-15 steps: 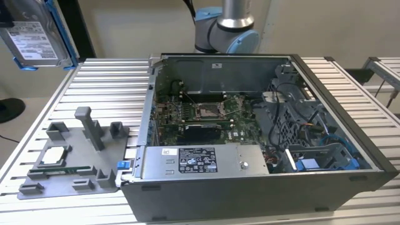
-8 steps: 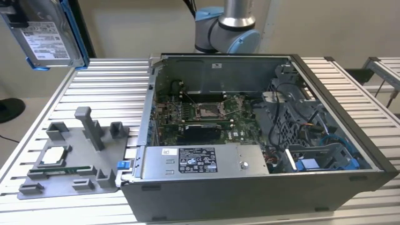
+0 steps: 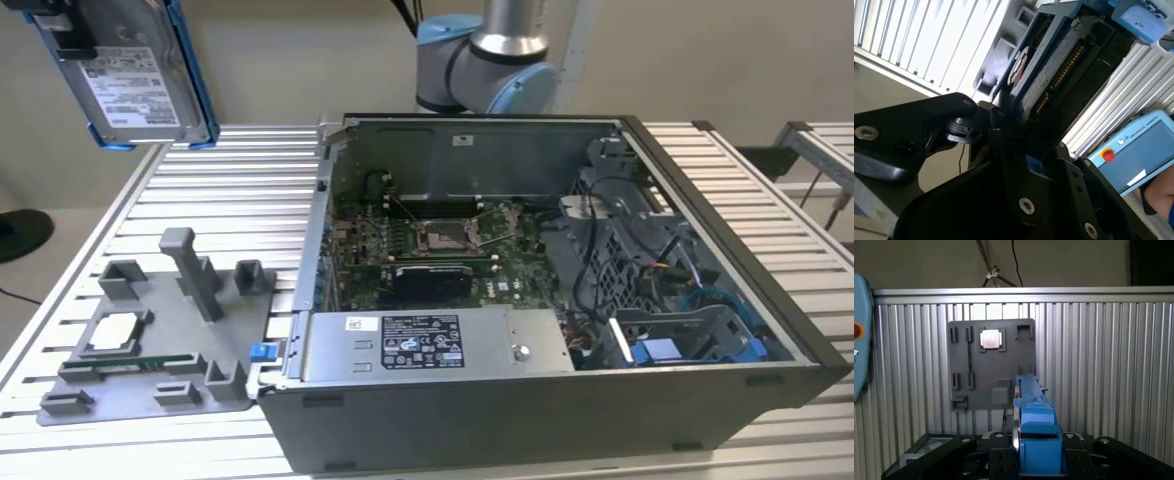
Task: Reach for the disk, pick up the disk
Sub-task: 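Pick up the disk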
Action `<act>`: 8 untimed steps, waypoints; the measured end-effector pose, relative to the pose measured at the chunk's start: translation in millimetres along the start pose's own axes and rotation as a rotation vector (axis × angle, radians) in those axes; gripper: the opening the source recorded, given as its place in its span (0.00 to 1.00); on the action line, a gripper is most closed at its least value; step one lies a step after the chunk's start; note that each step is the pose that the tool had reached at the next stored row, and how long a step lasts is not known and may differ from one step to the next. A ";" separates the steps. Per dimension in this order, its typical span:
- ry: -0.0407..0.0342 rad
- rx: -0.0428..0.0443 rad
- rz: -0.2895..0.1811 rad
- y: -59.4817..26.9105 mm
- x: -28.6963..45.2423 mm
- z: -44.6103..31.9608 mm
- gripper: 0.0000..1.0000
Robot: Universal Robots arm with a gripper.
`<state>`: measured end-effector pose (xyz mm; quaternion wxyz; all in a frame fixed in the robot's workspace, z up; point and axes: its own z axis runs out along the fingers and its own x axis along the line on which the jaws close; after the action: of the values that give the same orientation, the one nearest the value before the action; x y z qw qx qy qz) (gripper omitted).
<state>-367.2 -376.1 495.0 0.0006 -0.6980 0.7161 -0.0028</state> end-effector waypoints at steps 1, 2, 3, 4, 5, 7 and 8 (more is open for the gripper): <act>0.0006 0.0000 0.000 -3.4 -0.1 0.0 0.00; 0.0012 0.0001 0.000 -7.2 -0.2 0.1 0.00; 0.0017 0.0001 0.000 -10.8 -0.3 0.1 0.00; 0.0023 0.0002 0.000 -14.4 -0.4 0.1 0.00; 0.0029 0.0000 0.000 -17.8 -0.5 0.1 0.00; 0.0042 0.0001 0.000 -24.9 -0.7 0.1 0.00; 0.0047 0.0002 0.000 -28.3 -0.7 0.2 0.00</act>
<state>-338.9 -376.0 495.0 -0.0010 -0.6979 0.7161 -0.0045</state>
